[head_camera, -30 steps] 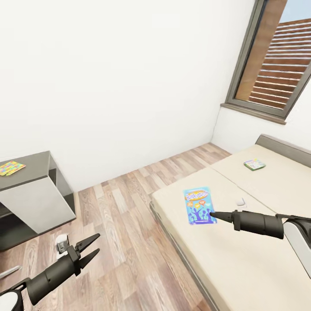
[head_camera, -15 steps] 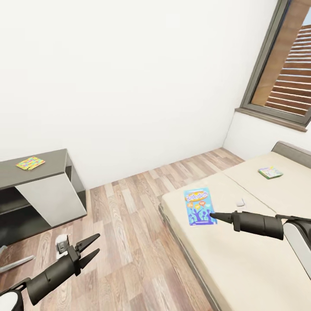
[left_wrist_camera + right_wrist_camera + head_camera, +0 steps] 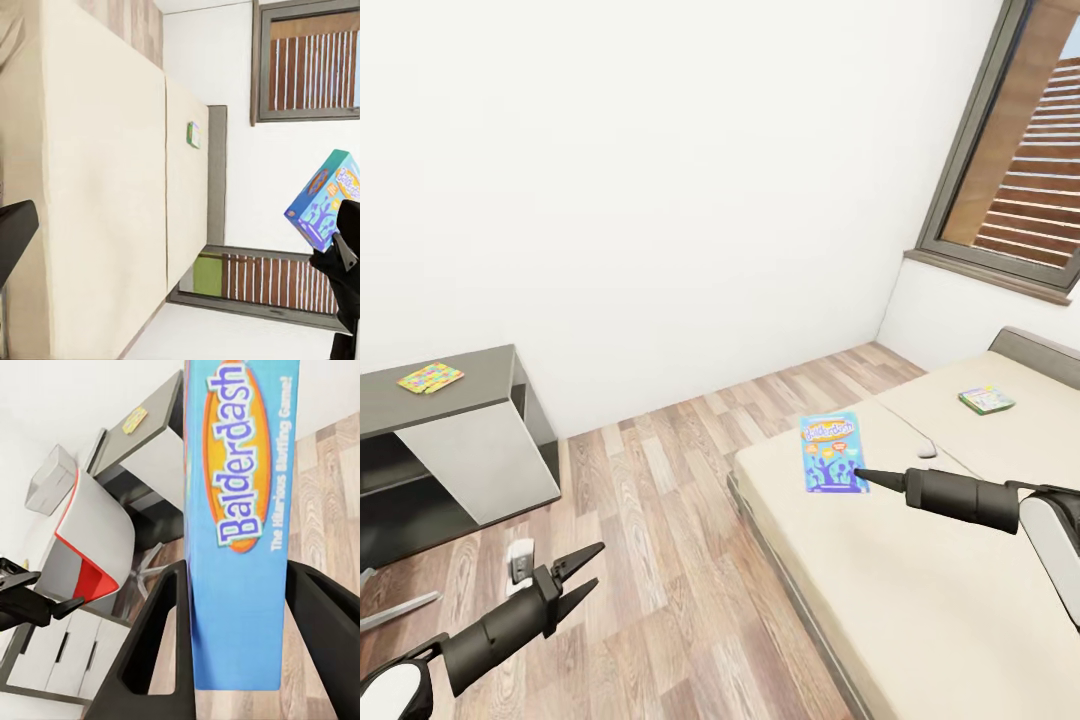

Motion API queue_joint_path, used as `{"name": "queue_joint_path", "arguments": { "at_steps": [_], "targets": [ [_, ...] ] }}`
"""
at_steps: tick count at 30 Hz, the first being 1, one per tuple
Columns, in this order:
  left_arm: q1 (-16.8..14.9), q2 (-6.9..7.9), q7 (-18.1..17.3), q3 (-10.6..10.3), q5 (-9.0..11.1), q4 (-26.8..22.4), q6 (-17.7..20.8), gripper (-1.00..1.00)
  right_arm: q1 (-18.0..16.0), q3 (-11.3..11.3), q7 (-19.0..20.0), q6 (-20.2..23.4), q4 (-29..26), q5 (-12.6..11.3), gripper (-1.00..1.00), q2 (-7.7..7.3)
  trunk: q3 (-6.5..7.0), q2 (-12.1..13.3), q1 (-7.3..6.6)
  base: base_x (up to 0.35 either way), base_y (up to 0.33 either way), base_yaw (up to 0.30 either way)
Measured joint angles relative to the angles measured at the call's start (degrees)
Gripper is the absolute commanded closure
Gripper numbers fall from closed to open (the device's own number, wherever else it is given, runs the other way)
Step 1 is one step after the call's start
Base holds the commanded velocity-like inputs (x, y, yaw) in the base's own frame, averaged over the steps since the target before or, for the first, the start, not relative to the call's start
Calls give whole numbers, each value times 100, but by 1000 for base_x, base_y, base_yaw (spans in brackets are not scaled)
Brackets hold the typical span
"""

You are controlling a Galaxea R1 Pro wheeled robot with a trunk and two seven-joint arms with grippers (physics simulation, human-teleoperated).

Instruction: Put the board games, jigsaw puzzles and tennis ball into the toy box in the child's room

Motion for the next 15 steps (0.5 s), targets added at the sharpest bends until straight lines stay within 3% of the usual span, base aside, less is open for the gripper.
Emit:
{"name": "queue_joint_path", "arguments": {
  "at_steps": [15],
  "targets": [
    [0,0,1,0,0,0,0,-100,0,0,0,1,0,-3,100,0,0,0,0,0,0,0]
  ]
}}
